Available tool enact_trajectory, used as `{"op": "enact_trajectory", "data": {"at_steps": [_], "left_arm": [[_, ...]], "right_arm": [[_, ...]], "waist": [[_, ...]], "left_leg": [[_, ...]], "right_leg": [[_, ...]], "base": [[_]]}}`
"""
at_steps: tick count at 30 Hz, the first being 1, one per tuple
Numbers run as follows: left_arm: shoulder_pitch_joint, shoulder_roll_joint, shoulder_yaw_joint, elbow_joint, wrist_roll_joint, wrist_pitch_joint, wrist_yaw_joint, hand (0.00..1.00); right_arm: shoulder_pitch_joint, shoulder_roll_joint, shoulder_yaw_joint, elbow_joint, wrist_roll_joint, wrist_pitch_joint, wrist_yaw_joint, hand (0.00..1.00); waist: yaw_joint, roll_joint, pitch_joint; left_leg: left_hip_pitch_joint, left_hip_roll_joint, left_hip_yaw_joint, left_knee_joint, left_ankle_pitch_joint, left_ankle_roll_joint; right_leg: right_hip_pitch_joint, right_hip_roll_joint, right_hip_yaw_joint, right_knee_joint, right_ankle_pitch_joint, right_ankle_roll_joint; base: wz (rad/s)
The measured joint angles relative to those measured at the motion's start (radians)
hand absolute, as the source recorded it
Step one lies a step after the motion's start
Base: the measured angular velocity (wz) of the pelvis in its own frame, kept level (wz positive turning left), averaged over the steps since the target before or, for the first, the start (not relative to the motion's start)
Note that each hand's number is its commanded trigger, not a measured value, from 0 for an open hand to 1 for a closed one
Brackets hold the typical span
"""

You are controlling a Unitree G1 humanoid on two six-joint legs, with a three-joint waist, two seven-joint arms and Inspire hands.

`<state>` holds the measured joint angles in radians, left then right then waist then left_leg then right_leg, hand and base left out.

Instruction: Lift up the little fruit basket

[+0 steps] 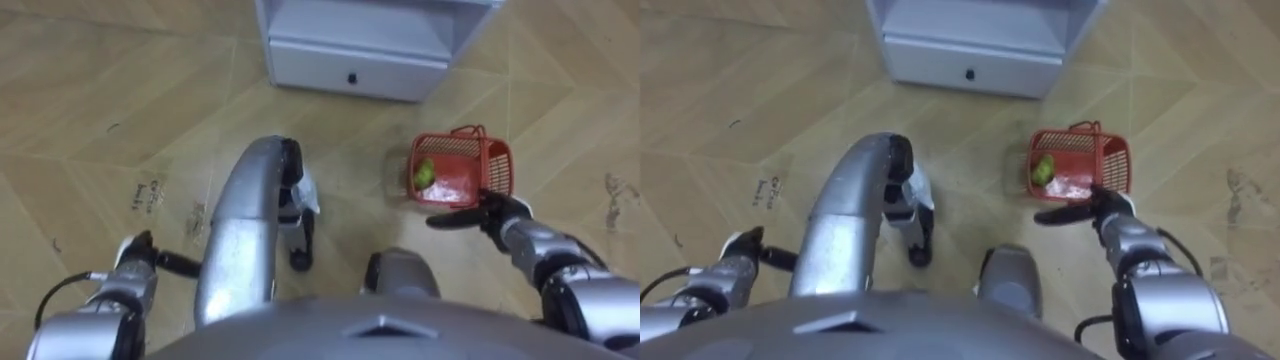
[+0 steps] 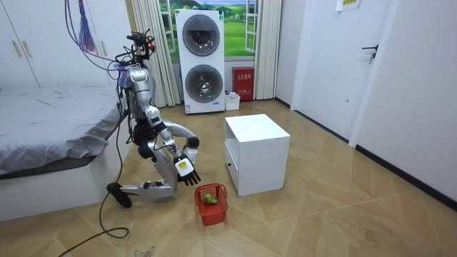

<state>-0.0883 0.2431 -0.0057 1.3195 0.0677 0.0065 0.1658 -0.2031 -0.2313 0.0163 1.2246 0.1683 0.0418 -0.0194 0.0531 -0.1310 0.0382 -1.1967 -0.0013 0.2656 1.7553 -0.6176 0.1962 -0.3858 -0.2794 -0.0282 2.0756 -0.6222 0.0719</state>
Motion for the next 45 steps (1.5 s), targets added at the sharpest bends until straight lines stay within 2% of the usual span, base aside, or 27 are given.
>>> {"op": "enact_trajectory", "data": {"at_steps": [3,5,6,7,8,11,13,14,16,18,22,25,27,30,31,33,34,39,45], "left_arm": [[0.022,-0.001,-0.004,-0.007,-0.004,-0.022,0.046,0.00],[0.033,-0.001,-0.034,-0.003,-0.020,-0.029,0.070,0.00],[0.044,-0.001,-0.055,-0.002,-0.024,-0.037,0.075,0.00],[0.057,-0.002,-0.061,-0.002,-0.036,-0.045,0.078,0.00],[0.061,-0.002,-0.065,-0.002,-0.037,-0.048,0.080,0.00],[0.105,-0.003,-0.077,-0.001,-0.040,-0.071,0.085,0.00],[0.142,-0.002,-0.078,-0.004,-0.057,-0.080,0.093,0.00],[0.145,-0.014,-0.079,-0.002,-0.061,-0.077,0.095,0.00],[0.176,-0.027,-0.098,-0.004,-0.083,-0.079,0.093,0.00],[0.178,-0.029,-0.102,-0.004,-0.099,-0.079,0.092,0.00],[0.181,-0.030,-0.162,-0.004,-0.117,-0.085,0.075,0.00],[0.180,-0.029,-0.177,-0.002,-0.116,-0.093,0.064,0.00],[0.175,-0.028,-0.194,-0.002,-0.117,-0.103,0.059,0.00],[0.175,-0.025,-0.196,-0.002,-0.120,-0.101,0.058,0.00],[0.174,-0.024,-0.196,-0.002,-0.120,-0.101,0.058,0.00],[0.174,-0.021,-0.196,-0.003,-0.120,-0.099,0.056,0.00],[0.174,-0.019,-0.196,-0.003,-0.120,-0.099,0.051,0.00],[0.172,0.002,-0.206,-0.003,-0.121,-0.091,0.023,0.00],[0.169,0.009,-0.234,-0.005,-0.122,-0.079,0.014,0.00]], "right_arm": [[0.027,0.010,-0.001,-0.106,0.011,-0.004,-0.064,0.00],[0.028,0.018,-0.002,-0.139,0.008,-0.020,-0.104,0.00],[0.028,0.018,-0.002,-0.166,0.006,-0.023,-0.126,0.00],[0.028,0.016,-0.004,-0.194,0.006,-0.030,-0.151,0.00],[0.028,0.016,-0.005,-0.210,0.004,-0.032,-0.164,0.00],[0.031,0.016,-0.010,-0.288,-0.018,-0.053,-0.227,0.00],[0.030,0.014,-0.014,-0.344,-0.028,-0.068,-0.266,0.00],[0.027,0.008,-0.018,-0.350,-0.031,-0.074,-0.271,0.00],[0.024,0.007,-0.019,-0.371,-0.035,-0.076,-0.299,0.00],[0.023,0.002,-0.019,-0.372,-0.035,-0.078,-0.314,0.00],[0.013,-0.012,-0.019,-0.372,-0.034,-0.078,-0.320,0.00],[0.004,-0.013,-0.019,-0.370,-0.030,-0.079,-0.321,0.00],[-0.019,-0.027,-0.021,-0.333,-0.029,-0.085,-0.316,0.00],[-0.035,-0.058,-0.021,-0.292,-0.021,-0.085,-0.307,0.00],[-0.036,-0.076,-0.021,-0.281,-0.021,-0.085,-0.305,0.00],[-0.054,-0.092,-0.020,-0.242,-0.021,-0.086,-0.304,0.00],[-0.064,-0.098,-0.020,-0.218,-0.021,-0.086,-0.304,0.00],[-0.109,-0.103,-0.008,-0.167,-0.020,-0.085,-0.289,0.00],[-0.126,-0.142,0.016,-0.124,0.002,-0.085,-0.260,0.00]], "waist": [[-0.034,-0.018,-0.0055],[-0.060,-0.029,-0.0101],[-0.079,-0.035,-0.0117],[-0.096,-0.039,-0.0128],[-0.105,-0.040,-0.0131],[-0.128,-0.050,-0.0133],[-0.156,-0.064,-0.0136],[-0.154,-0.052,-0.0140],[-0.154,-0.052,-0.0139],[-0.153,-0.053,-0.0137],[-0.146,-0.053,-0.0137],[-0.144,-0.051,-0.0134],[-0.140,-0.046,-0.0100],[-0.111,-0.036,-0.0052],[-0.098,-0.030,-0.0066],[-0.081,-0.024,-0.0019],[-0.073,-0.023,-0.0021],[-0.067,-0.023,0.0030],[-0.039,-0.022,0.0046]], "left_leg": [[-0.017,-0.014,0.001,0.025,0.001,-0.005],[-0.017,-0.021,0.001,0.028,0.003,-0.009],[-0.015,-0.030,0.002,0.030,0.005,-0.011],[-0.015,-0.030,0.005,0.038,0.004,-0.014],[-0.014,-0.031,0.005,0.043,0.002,-0.018],[-0.015,-0.032,0.005,0.063,-0.012,-0.045],[-0.023,-0.051,0.002,0.085,-0.017,-0.074],[-0.032,-0.051,-0.016,0.091,-0.017,-0.083],[-0.045,-0.101,-0.061,0.088,0.002,-0.125],[-0.050,-0.121,-0.082,0.085,0.008,-0.138],[-0.054,-0.130,-0.089,0.084,0.010,-0.142],[-0.056,-0.139,-0.093,0.083,0.010,-0.144],[-0.067,-0.153,-0.093,0.073,0.003,-0.156],[-0.077,-0.153,-0.087,0.074,0.006,-0.152],[-0.088,-0.153,-0.086,0.074,0.007,-0.150],[-0.096,-0.152,-0.083,0.073,0.008,-0.150],[-0.103,-0.151,-0.081,0.071,0.009,-0.150],[-0.132,-0.151,-0.077,0.064,0.013,-0.155],[-0.151,-0.150,-0.075,0.065,0.013,-0.155]], "right_leg": [[0.004,0.003,-0.001,0.038,-0.002,-0.002],[0.012,0.001,-0.003,0.044,-0.005,-0.002],[0.024,0.001,-0.003,0.047,-0.014,-0.004],[0.033,0.001,-0.001,0.053,-0.025,-0.013],[0.038,0.002,0.001,0.055,-0.033,-0.013],[0.044,0.001,0.030,0.084,-0.061,-0.029],[0.056,-0.011,0.047,0.116,-0.087,-0.039],[0.054,0.002,0.052,0.120,-0.085,-0.043],[0.054,0.007,0.071,0.121,-0.088,-0.046],[0.055,0.012,0.071,0.120,-0.088,-0.046],[0.055,0.013,0.068,0.117,-0.088,-0.045],[0.054,0.007,0.061,0.118,-0.089,-0.044],[0.045,-0.004,0.051,0.123,-0.090,-0.042],[0.031,-0.009,0.052,0.127,-0.091,-0.039],[0.019,-0.010,0.052,0.129,-0.092,-0.038],[0.014,-0.012,0.053,0.130,-0.092,-0.038],[0.004,-0.014,0.055,0.131,-0.092,-0.038],[-0.031,-0.017,0.060,0.133,-0.092,-0.037],[-0.051,-0.019,0.061,0.135,-0.092,-0.037]], "base": [[0.22],[0.14],[0.16],[0.12],[-0.06],[-0.19],[-0.15],[-0.31],[-0.28],[-0.03],[0.01],[0.09],[0.18],[0.03],[0.04],[0.00],[0.00],[0.04],[0.00]]}}
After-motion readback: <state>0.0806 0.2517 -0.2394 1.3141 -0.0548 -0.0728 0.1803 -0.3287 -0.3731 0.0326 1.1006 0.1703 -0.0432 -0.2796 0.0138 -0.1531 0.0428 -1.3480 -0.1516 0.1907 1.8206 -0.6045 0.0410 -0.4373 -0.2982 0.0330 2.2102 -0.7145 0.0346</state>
